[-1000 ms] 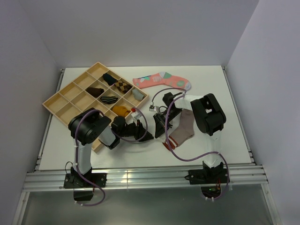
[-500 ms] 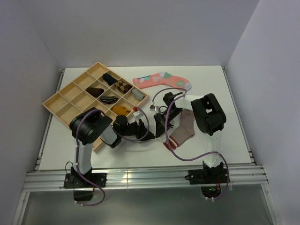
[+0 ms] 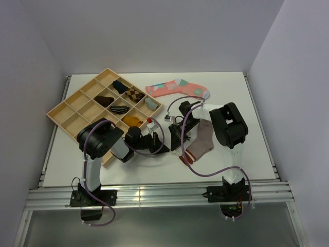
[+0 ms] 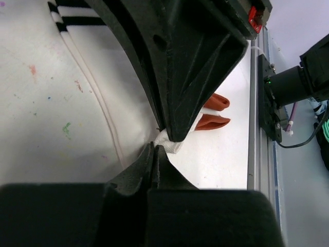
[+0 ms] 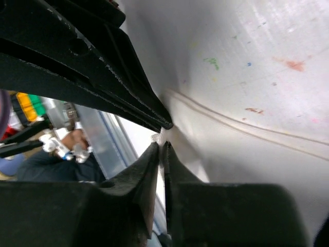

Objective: Roll the socks
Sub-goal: Roll the sock at the center of the board, then move the sock to the center of the board, then roll the sock at the center of the board.

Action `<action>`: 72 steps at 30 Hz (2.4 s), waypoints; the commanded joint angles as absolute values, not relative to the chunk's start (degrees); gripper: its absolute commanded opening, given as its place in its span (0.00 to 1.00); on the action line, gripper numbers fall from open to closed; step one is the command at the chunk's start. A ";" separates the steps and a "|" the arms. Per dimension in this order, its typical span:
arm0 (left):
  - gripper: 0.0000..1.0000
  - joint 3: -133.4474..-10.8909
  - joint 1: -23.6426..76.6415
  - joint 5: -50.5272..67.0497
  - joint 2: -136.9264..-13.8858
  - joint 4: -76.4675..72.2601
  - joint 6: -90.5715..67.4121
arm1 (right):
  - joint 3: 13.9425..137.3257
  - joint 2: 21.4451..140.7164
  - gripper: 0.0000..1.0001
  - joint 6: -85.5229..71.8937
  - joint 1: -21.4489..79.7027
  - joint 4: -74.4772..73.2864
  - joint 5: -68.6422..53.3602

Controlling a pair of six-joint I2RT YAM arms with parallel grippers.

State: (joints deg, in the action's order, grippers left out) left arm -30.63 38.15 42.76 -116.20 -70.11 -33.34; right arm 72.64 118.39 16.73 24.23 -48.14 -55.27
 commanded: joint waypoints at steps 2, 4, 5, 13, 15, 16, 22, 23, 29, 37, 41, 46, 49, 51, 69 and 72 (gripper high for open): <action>0.00 -31.29 39.02 39.74 -113.82 -65.49 -29.89 | 73.13 116.46 0.20 15.38 23.91 -46.32 -53.18; 0.00 -32.07 39.37 37.28 -113.21 -61.27 -29.01 | 73.21 114.88 0.31 15.03 23.82 -45.97 -52.13; 0.00 -32.17 39.55 35.53 -112.77 -60.30 -28.92 | 73.13 114.18 0.34 14.86 23.82 -45.71 -51.51; 0.00 -32.69 39.90 29.01 -109.69 -51.87 -28.13 | 73.12 107.85 0.53 14.24 21.10 -44.91 -48.60; 0.00 -32.78 39.82 26.73 -109.25 -50.72 -28.12 | 73.39 106.97 0.54 14.33 20.22 -45.35 -48.25; 0.00 -32.78 39.99 25.94 -108.90 -49.32 -28.21 | 73.21 106.44 0.54 14.24 19.26 -45.35 -46.86; 0.00 -33.48 39.99 20.23 -105.13 -43.16 -28.13 | 68.04 101.35 0.47 15.11 16.96 -44.74 -37.19; 0.00 -33.57 39.99 19.61 -104.51 -41.07 -28.21 | 65.85 100.03 0.46 15.38 16.88 -44.48 -34.31; 0.00 -34.71 40.25 18.10 -101.25 -35.69 -27.95 | 61.17 97.39 0.34 15.56 15.38 -44.21 -27.26; 0.00 -36.73 40.69 18.19 -99.84 -29.81 -27.69 | 62.31 103.35 0.31 17.57 10.29 -45.44 -20.75; 0.00 -37.70 40.96 18.98 -99.84 -27.34 -27.95 | 62.05 105.12 0.31 19.95 7.83 -45.53 -17.67; 0.00 -38.15 42.01 19.69 -98.70 -25.05 -28.83 | 62.14 104.15 0.31 23.02 5.80 -42.37 -11.44; 0.00 -37.71 42.80 19.68 -98.00 -24.08 -29.97 | 62.32 103.71 0.31 25.57 4.31 -40.17 -8.97; 0.00 -37.35 43.24 19.60 -97.56 -23.39 -31.19 | 62.49 102.84 0.32 27.24 3.87 -40.25 -11.50; 0.00 -47.19 46.58 20.39 -99.57 -8.88 -41.92 | 64.08 89.21 0.41 41.66 12.64 -46.77 -43.77; 0.00 -48.69 46.67 20.65 -101.24 -7.65 -42.62 | 60.83 88.59 0.41 40.08 18.00 -43.00 -42.28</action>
